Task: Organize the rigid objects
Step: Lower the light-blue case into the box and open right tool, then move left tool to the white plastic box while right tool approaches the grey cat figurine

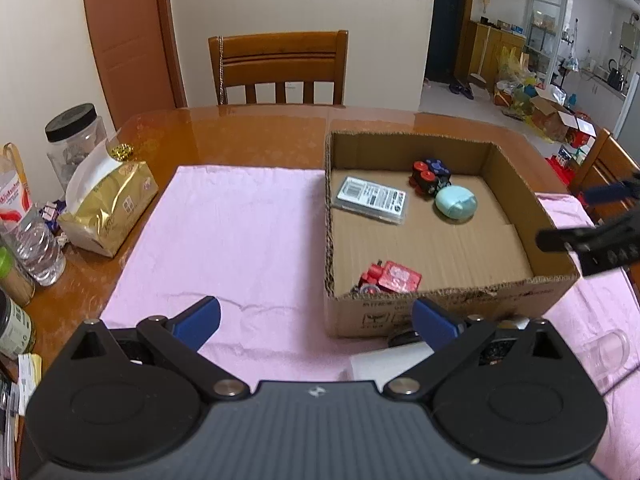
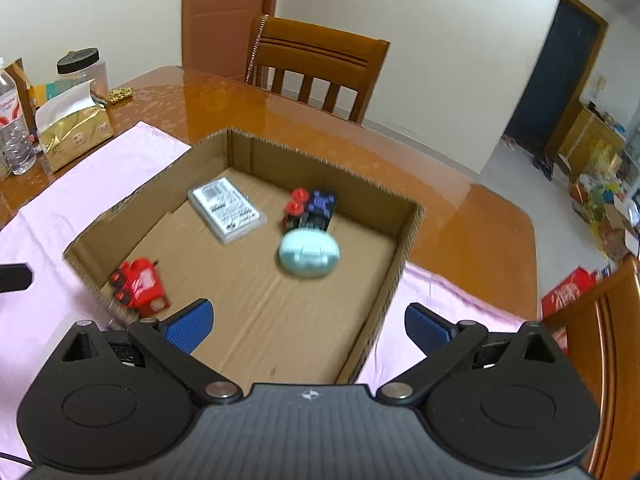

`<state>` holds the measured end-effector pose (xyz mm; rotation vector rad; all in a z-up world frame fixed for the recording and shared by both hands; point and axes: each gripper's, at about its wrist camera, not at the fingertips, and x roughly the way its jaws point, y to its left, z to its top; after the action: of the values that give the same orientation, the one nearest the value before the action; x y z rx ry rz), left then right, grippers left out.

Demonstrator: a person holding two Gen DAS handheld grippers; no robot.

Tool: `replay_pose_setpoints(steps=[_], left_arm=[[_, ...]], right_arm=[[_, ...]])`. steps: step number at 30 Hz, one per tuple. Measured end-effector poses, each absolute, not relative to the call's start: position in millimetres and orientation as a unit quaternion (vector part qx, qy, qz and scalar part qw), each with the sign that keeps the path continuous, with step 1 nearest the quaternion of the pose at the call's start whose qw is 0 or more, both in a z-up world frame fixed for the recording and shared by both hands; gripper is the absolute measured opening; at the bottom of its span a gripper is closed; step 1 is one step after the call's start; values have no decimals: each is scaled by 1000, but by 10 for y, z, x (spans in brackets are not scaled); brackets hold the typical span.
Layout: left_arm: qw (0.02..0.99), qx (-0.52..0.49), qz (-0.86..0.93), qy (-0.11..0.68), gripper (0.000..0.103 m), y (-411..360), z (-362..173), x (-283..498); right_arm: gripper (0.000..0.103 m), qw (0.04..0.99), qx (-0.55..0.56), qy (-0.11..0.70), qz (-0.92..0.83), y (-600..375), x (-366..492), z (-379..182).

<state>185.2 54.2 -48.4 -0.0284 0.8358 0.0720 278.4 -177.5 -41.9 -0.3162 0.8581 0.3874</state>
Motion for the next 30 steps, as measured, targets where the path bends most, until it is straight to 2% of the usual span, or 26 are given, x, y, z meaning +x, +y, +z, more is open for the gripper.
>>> replay_pose_setpoints(steps=[14, 30], left_arm=[[896, -7, -6, 443, 102, 145, -847, 1806], [880, -1, -25, 474, 103, 52, -1176, 1948]], right_arm=[[103, 885, -139, 417, 150, -1982, 1905, -742], [103, 856, -157, 428, 245, -1775, 1538, -836]])
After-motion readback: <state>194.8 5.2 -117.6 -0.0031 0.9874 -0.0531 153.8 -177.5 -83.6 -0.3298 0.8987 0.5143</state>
